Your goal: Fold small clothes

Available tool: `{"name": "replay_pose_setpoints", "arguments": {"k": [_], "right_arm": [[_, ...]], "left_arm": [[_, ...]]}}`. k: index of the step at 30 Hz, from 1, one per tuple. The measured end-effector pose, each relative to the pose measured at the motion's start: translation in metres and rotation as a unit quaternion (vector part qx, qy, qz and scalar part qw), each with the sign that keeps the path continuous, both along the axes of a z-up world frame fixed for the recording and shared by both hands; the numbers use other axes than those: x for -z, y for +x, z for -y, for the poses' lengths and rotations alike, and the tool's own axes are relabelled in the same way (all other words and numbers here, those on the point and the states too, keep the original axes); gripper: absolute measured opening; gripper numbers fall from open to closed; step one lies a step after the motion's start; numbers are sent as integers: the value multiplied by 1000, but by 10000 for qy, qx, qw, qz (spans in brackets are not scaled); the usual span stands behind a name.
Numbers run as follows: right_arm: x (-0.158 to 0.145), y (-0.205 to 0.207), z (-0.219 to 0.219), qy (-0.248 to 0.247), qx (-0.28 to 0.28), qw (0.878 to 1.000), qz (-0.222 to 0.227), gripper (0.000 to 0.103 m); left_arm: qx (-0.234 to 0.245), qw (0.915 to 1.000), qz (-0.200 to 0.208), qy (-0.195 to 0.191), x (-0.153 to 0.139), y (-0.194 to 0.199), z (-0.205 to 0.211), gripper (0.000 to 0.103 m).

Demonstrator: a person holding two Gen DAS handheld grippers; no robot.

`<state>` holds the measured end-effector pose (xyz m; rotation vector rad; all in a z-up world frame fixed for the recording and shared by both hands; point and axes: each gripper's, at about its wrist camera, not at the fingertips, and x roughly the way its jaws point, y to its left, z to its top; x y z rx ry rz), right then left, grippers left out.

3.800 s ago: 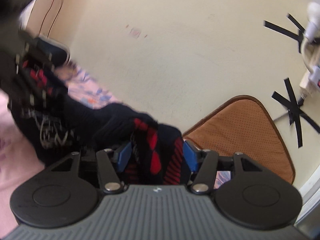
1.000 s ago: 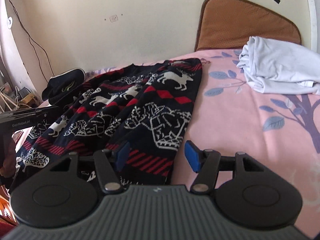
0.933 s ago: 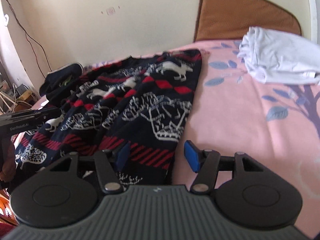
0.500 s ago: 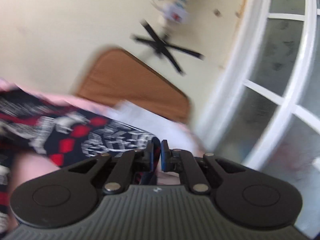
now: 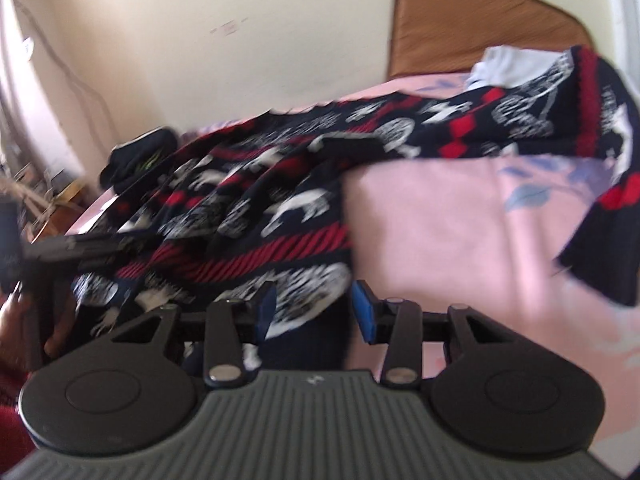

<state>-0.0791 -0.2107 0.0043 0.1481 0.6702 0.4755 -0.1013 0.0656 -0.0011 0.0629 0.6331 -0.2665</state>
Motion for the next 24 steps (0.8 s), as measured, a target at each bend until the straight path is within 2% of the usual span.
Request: {"name": "replay_pose_setpoints", "arguments": {"k": [1, 4, 6, 9, 11, 13, 14, 16, 19, 21, 23, 24], "right_arm": [[-3, -4, -2, -167, 32, 9998, 97, 6], [-23, -25, 30, -84, 182, 9994, 297, 6], [-31, -43, 47, -266, 262, 9987, 355, 6], [-25, -65, 53, -556, 271, 9981, 7, 6], [-11, -68, 51, -860, 336, 9951, -355, 3], [-2, -63, 54, -1233, 611, 9892, -506, 5], [-5, -59, 58, -1255, 828, 9878, -411, 8], [-22, -51, 67, -907, 964, 9912, -61, 8], [-45, -36, 58, -520, 639, 9956, 449, 13], [-51, -23, 32, -573, 293, 9956, 677, 24], [-50, -9, 5, -504, -96, 9959, 746, 30], [-48, 2, -6, -432, -325, 9957, 754, 30]], "left_arm": [[8, 10000, -5, 10, 0, 0, 0, 36], [119, 9999, -4, 117, -3, -5, 5, 36], [376, 9992, 5, 106, -4, -13, 11, 37], [744, 9970, 87, 186, -4, -24, 24, 40], [902, 9953, 142, 308, -3, -28, 30, 40], [965, 9949, 149, 272, -5, -31, 29, 40], [995, 9948, 127, 164, -8, -33, 24, 40], [962, 9952, 159, -44, -16, -40, 8, 40], [476, 9980, 395, -164, -32, -54, -29, 44], [-111, 9986, 488, -180, -41, -60, -58, 46], [-769, 9959, 480, -43, -46, -56, -82, 46], [-1056, 9934, 440, 81, -47, -50, -92, 46]]}}
